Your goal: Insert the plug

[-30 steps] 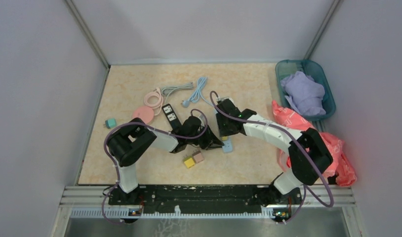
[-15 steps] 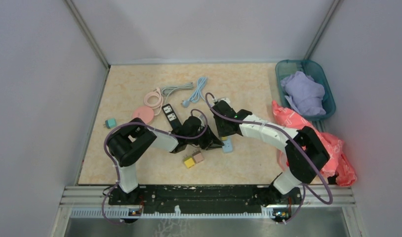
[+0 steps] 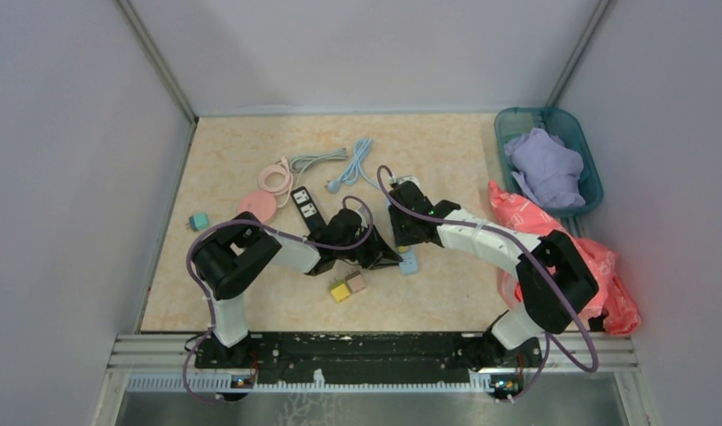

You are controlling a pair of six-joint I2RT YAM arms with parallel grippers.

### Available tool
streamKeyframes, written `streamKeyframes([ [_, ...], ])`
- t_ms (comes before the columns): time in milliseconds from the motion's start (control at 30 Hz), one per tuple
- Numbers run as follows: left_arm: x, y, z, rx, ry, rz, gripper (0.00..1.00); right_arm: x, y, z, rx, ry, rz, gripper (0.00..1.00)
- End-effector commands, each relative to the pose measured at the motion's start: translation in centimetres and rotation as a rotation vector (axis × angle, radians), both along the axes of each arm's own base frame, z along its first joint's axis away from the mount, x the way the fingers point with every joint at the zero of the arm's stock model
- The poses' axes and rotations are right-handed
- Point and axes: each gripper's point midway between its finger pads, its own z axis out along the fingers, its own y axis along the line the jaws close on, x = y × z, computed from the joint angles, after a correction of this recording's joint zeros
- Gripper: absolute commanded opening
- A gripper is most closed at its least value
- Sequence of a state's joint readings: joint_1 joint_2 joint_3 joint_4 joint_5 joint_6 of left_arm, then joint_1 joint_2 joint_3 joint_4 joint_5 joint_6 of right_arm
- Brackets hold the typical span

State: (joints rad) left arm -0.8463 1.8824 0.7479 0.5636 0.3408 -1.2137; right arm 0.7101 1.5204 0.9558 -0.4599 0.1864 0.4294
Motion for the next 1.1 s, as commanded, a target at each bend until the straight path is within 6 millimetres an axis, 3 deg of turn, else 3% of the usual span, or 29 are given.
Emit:
streamKeyframes([
  [0,-1.8,0.7,-2.9,0.109,0.036,-0.032,0.26,-2.2,-1.1,-3.3,-0.079,0.118,0.026,0.04],
  [67,-1.7,0.7,-2.7,0.111,0.029,-0.030,0.26,-1.2,-0.2,-1.3,-0.043,0.063,0.030,0.19],
  [267,-1.7,0.7,-2.3,0.111,0.021,-0.031,0.34,0.6,1.4,3.7,0.061,-0.070,0.037,0.49],
  [467,-1.2,1.5,-0.6,0.122,-0.032,-0.004,0.46,0.2,1.0,5.8,0.101,-0.127,0.044,0.61],
  [733,-0.8,4.9,0.3,0.216,-0.116,0.069,0.59,-1.7,-0.8,3.7,0.081,-0.117,0.021,0.68],
  [1067,1.9,12.0,2.9,0.422,-0.267,0.287,0.80,-2.6,-0.3,-0.2,0.027,-0.105,0.046,0.68],
])
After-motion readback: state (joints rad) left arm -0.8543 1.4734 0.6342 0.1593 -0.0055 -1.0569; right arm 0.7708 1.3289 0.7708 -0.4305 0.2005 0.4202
